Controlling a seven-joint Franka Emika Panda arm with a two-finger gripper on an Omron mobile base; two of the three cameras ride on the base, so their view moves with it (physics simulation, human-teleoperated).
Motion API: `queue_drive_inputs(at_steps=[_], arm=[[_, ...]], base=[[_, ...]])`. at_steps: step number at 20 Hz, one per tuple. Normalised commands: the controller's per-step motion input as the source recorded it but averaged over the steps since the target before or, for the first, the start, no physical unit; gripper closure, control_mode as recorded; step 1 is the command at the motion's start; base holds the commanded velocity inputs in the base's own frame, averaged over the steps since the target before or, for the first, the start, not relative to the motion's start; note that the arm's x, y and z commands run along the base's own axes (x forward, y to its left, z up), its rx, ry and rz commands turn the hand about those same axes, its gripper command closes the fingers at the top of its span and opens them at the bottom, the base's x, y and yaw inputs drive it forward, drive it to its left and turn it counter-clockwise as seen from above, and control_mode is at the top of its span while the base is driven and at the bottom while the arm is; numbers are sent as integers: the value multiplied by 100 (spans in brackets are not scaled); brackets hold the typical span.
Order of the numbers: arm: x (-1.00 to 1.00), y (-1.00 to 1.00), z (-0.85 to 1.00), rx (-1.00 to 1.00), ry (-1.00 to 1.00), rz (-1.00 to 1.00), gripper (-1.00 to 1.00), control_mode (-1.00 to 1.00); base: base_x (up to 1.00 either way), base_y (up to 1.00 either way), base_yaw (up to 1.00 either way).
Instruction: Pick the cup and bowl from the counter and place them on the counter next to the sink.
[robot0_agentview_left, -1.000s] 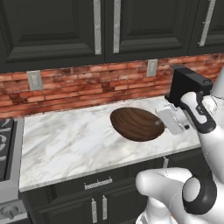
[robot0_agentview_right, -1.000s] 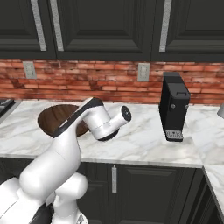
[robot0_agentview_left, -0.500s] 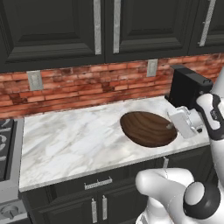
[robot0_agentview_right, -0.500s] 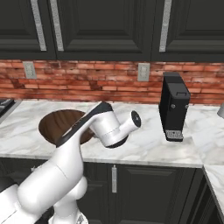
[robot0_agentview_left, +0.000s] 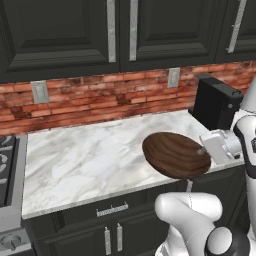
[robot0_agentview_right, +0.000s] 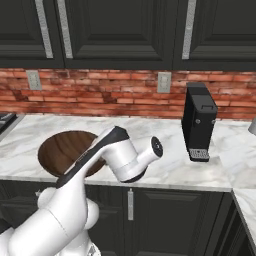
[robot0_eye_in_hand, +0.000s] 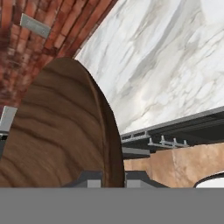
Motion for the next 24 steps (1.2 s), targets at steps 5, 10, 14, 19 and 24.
queue_drive_inputs(at_steps=[5, 10, 14, 19, 24], arm=[[-25, 0, 19, 0, -6, 3, 100, -100], [0, 0, 20, 0, -1, 2, 100, -100], [0, 0, 0, 0, 0, 0, 100, -100], [0, 0, 0, 0, 0, 0, 100, -100], [0, 0, 0, 0, 0, 0, 100, -100]], base=[[0, 0, 0], [0, 0, 0], [0, 0, 0], [0, 0, 0], [0, 0, 0]])
